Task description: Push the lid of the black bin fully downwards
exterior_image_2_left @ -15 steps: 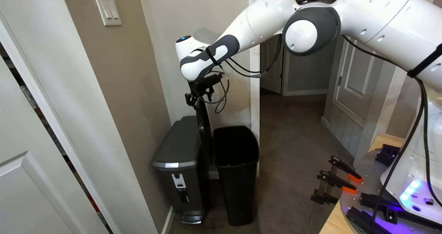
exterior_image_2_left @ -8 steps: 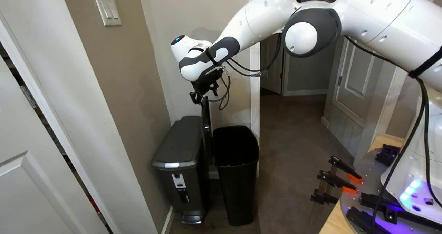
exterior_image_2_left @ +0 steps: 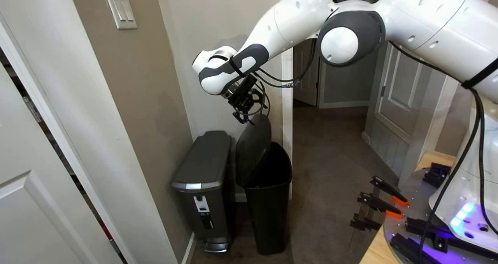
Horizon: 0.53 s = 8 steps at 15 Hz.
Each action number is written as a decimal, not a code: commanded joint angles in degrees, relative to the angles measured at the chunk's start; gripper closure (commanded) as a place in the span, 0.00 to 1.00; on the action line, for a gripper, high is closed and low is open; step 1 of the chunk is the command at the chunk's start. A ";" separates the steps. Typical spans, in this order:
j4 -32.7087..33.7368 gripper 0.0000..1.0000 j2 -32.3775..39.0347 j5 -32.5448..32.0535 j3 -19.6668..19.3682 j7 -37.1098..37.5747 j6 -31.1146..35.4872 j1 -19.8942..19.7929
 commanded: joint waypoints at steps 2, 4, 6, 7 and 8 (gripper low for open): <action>2.27 0.00 1.37 -2.10 2.91 -4.25 -14.92 -1.33; 2.45 0.00 1.41 -0.92 3.50 -10.48 -14.71 -1.27; 1.19 0.00 1.01 -0.60 2.99 -7.53 -13.35 -0.75; 1.43 0.00 1.05 -0.60 3.39 -9.10 -13.34 -0.78; 1.60 0.00 1.06 -0.60 3.61 -9.90 -13.34 -0.79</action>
